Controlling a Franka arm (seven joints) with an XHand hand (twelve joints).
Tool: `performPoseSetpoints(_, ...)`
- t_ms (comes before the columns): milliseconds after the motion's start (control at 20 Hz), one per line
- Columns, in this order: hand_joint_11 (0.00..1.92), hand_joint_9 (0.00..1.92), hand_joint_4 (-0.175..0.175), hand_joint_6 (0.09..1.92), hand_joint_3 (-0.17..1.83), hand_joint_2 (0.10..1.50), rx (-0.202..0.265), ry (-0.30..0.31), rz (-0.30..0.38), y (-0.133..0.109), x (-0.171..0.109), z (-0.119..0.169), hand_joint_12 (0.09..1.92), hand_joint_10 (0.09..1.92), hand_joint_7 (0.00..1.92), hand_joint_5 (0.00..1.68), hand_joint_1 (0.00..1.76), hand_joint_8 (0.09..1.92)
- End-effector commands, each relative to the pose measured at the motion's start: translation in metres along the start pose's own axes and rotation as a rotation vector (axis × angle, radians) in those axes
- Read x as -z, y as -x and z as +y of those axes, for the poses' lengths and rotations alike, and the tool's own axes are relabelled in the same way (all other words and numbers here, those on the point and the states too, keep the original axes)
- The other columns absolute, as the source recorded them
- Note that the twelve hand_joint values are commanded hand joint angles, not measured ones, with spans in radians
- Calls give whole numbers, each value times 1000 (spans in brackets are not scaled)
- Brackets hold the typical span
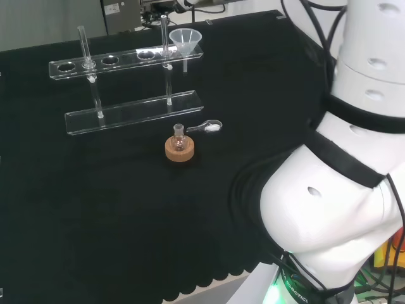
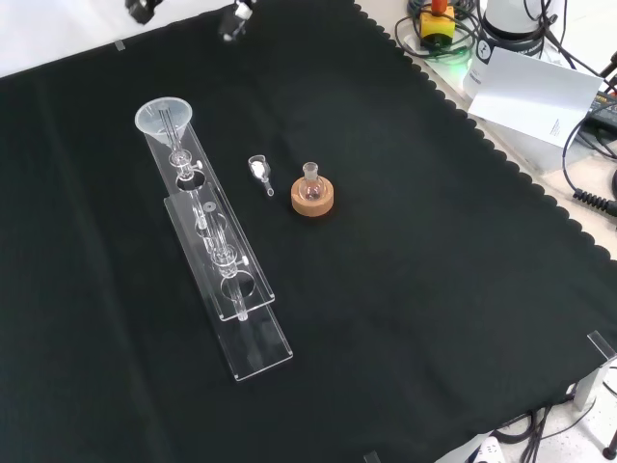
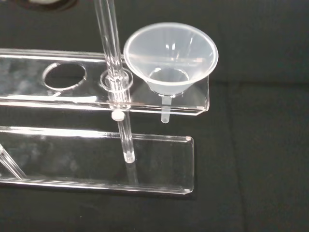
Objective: Pick up the funnel from the transparent funnel stand.
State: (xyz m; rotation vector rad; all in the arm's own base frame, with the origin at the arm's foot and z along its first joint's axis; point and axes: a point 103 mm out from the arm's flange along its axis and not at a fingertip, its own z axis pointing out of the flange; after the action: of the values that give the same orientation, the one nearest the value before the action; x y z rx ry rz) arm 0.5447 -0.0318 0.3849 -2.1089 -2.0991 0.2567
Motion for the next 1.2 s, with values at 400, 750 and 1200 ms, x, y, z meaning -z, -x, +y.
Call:
performPoseSetpoints(400, 57, 148, -24, 87, 492, 661, 10, -138, 4, 36, -41, 61, 1443, 820, 0, 108, 621, 641)
performPoseSetpoints(750, 103, 156, -29, 87, 413, 611, 30, -197, 11, 38, -61, 65, 1439, 839, 0, 88, 451, 639)
performPoseSetpoints(1200, 197, 114, -28, 87, 318, 639, 39, -173, -19, 30, -79, 72, 1403, 839, 0, 32, 429, 482)
